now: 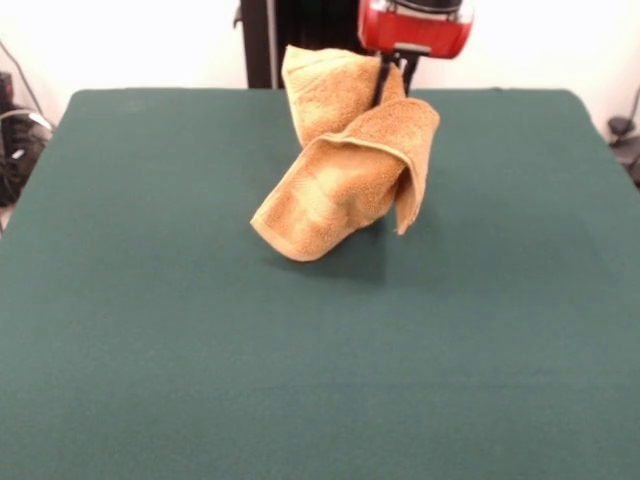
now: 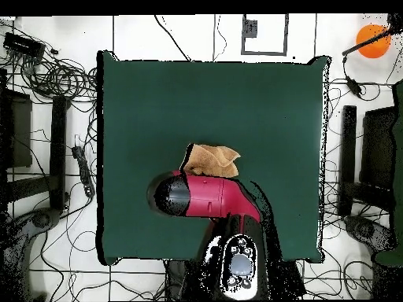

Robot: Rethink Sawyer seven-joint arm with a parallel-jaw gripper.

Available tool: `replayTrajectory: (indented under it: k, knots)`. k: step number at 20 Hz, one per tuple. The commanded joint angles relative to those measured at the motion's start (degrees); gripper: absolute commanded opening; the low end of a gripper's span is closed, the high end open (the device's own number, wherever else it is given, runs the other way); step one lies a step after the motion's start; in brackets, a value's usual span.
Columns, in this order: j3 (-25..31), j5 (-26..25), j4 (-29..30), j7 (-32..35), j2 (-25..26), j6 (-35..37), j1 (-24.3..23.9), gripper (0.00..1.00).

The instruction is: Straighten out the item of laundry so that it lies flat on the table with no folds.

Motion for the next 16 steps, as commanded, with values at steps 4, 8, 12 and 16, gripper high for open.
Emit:
replayTrajectory:
  k: [4,8,12,16]
  knots:
    - [1.3,3.3,1.4,13.6,0.9,4.4,3.3,0.00]
    - [0.6,4.0,0.6,14.9,1.5,4.3,4.4,0.00]
    - [-0.3,4.6,0.0,15.3,2.0,4.7,5.4,0.00]
    - [-1.0,5.4,-0.8,16.1,2.6,5.0,6.5,0.00]
